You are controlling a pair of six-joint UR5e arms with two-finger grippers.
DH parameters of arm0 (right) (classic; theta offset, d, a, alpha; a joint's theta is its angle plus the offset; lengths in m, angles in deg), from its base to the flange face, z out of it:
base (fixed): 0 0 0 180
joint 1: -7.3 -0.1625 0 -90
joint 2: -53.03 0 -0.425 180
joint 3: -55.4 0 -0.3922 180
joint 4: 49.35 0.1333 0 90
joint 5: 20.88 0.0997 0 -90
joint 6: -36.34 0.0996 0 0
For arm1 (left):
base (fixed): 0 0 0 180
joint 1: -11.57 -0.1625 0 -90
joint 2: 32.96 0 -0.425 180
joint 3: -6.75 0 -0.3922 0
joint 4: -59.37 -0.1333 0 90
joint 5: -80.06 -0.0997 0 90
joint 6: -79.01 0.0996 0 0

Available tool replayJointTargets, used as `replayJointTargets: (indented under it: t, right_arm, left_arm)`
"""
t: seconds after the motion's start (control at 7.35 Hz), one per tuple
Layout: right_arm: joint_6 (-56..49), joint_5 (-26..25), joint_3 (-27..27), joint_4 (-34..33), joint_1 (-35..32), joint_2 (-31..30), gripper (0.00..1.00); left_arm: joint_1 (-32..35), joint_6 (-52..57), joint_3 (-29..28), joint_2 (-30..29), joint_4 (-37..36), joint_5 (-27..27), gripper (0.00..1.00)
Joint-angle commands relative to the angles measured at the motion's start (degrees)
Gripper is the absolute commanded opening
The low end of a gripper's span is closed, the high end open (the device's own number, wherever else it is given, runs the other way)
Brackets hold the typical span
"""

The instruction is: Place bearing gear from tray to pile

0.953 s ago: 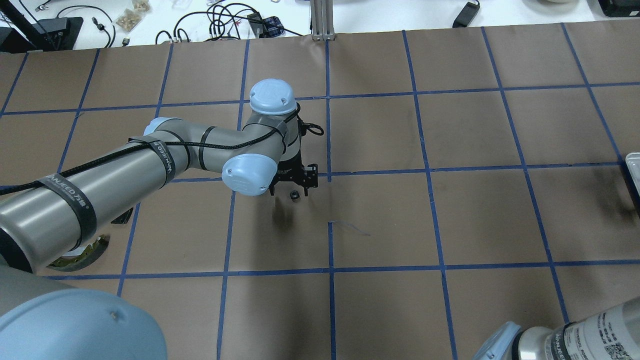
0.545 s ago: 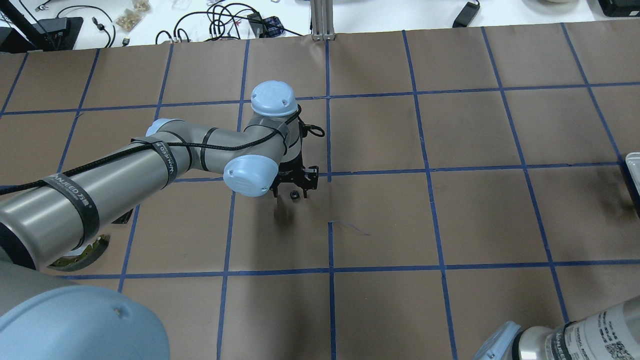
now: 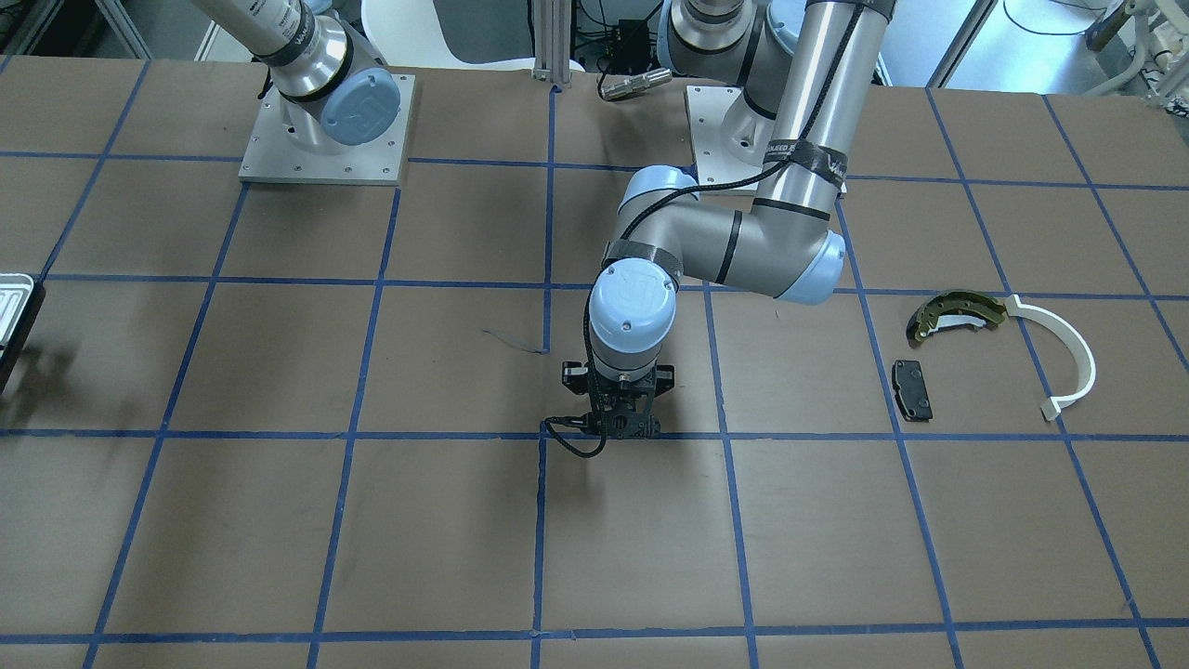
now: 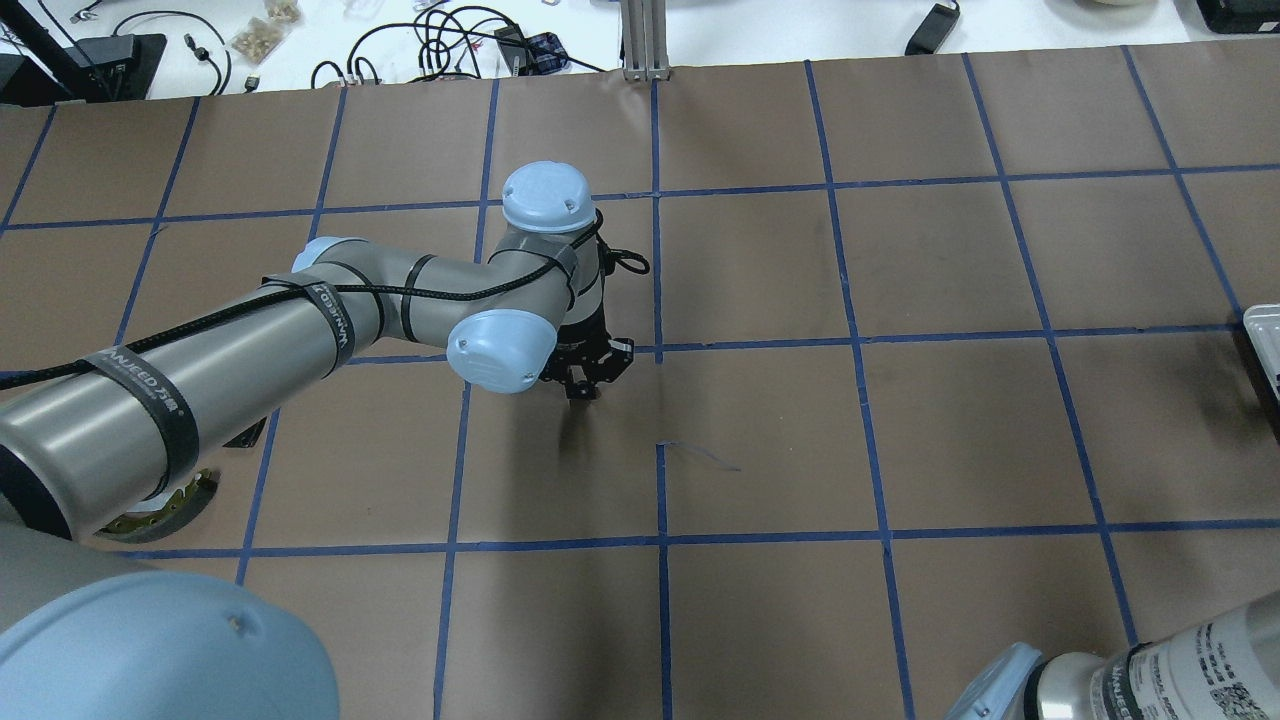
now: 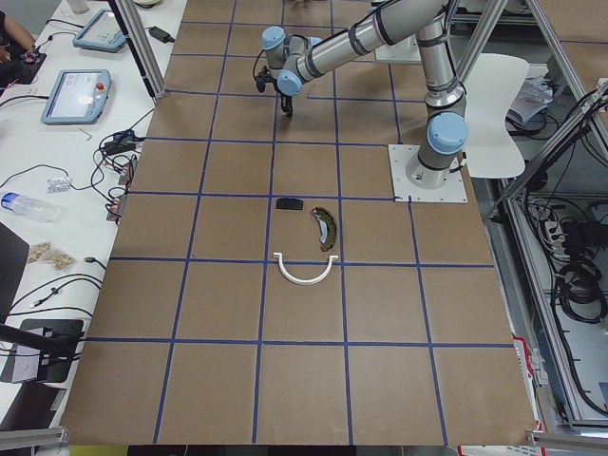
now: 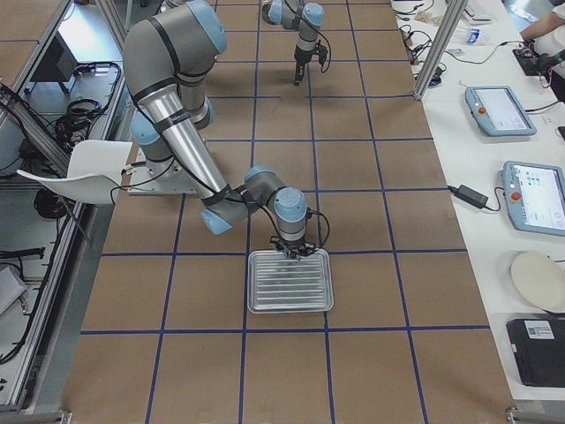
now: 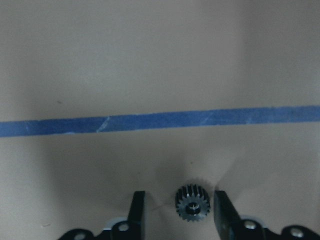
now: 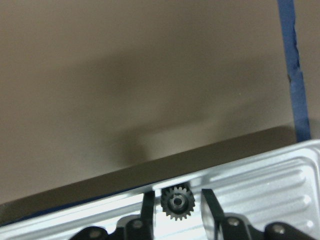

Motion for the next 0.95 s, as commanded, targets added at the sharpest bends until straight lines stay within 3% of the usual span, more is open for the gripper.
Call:
replayJointTargets:
  t: [0.0, 0.14, 0.41, 0.54, 0.82]
  right_arm:
    - [0.2, -0.4, 0.07, 0.05, -0.04, -0.16, 0.11]
    - [1.68, -0.75, 0.5, 0.14, 0.04, -0.68, 0.0]
    - [11.48, -0.4, 2.26, 5.02, -0.39, -2.61, 0.0]
    - [18.67, 0.47, 1.74, 5.58, -1.96, -6.19, 0.0]
    - [36.58, 1.27, 1.3, 8.47, -10.63, -10.43, 0.0]
  left_arm:
    - [-0.31, 0.33, -0.54, 1.07, 0.75, -0.53, 0.0]
    - [-1.0, 1.03, -1.5, 2.91, 3.54, -0.53, 0.0]
    - [-7.47, 10.55, -10.42, 7.21, 22.18, -1.14, 0.0]
    - [-13.43, 15.41, -13.69, 8.19, 26.55, -1.41, 0.0]
    - [-29.23, 31.53, -13.9, 8.64, 26.07, -5.77, 0.0]
